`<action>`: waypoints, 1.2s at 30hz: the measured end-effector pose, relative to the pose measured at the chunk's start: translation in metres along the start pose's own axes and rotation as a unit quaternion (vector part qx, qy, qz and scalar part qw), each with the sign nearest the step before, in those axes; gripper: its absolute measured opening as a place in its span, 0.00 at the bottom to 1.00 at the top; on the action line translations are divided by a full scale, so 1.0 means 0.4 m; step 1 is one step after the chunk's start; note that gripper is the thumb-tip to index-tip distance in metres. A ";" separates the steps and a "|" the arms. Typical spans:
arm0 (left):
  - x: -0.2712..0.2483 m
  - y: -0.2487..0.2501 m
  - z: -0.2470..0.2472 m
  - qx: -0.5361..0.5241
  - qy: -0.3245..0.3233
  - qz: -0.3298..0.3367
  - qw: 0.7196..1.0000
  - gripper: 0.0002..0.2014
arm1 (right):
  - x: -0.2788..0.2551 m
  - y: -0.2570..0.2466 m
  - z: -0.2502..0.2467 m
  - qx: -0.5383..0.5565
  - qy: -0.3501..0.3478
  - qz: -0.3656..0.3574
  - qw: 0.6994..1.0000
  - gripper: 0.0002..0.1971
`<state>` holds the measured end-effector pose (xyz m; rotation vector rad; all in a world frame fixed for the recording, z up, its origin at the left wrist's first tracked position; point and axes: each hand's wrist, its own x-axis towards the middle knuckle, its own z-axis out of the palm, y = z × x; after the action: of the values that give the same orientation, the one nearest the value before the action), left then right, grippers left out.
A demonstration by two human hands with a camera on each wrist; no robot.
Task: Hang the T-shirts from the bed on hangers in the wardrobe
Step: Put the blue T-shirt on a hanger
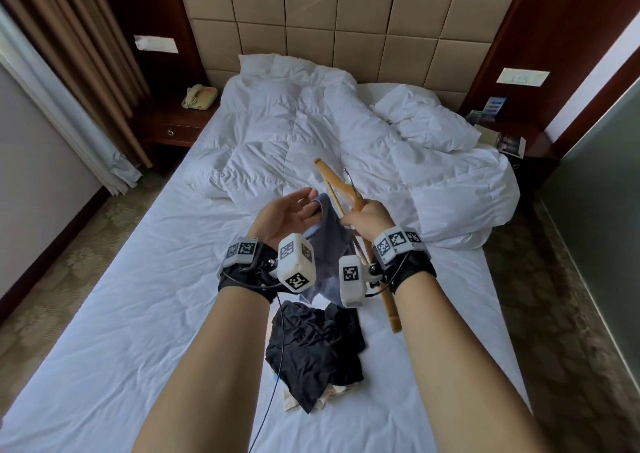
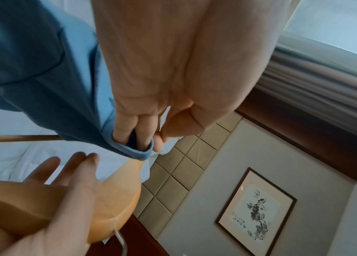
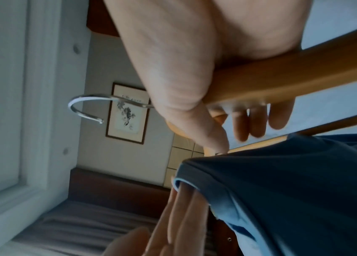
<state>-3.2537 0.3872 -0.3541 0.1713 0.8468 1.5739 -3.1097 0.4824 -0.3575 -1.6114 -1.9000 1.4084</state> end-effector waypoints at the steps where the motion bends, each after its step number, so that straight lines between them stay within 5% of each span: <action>1: -0.005 -0.002 0.000 -0.003 -0.009 -0.003 1.000 0.10 | -0.003 0.007 0.002 0.033 -0.014 -0.006 0.999 0.09; 6: -0.012 -0.030 -0.016 0.013 -0.012 -0.035 0.999 0.10 | -0.036 0.021 0.030 0.145 -0.079 -0.037 0.986 0.13; 14: -0.035 -0.038 -0.038 0.107 0.065 -0.014 0.992 0.13 | -0.064 0.046 0.064 0.161 -0.018 -0.012 0.987 0.08; 17: -0.046 -0.037 -0.057 0.243 0.087 0.019 0.966 0.18 | -0.076 0.056 0.044 0.112 0.001 -0.023 0.993 0.09; 21: -0.046 -0.048 -0.063 0.403 0.025 0.011 0.915 0.24 | -0.103 0.048 0.020 0.128 -0.037 -0.053 0.990 0.11; 25: -0.031 -0.077 -0.043 0.530 0.002 -0.002 0.848 0.09 | -0.110 0.036 0.015 0.115 -0.064 -0.094 0.987 0.13; 30: -0.028 -0.084 -0.035 0.430 0.026 0.039 0.902 0.03 | -0.078 0.052 0.012 0.030 0.005 -0.084 0.996 0.14; 36: -0.028 -0.066 -0.021 0.375 0.069 0.096 0.920 0.03 | -0.067 0.089 0.008 -0.029 0.078 -0.011 0.996 0.08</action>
<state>-3.2351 0.3724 -0.3719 0.7166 1.5596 1.3758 -3.0815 0.4543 -0.3779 -1.6677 -1.8797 1.1917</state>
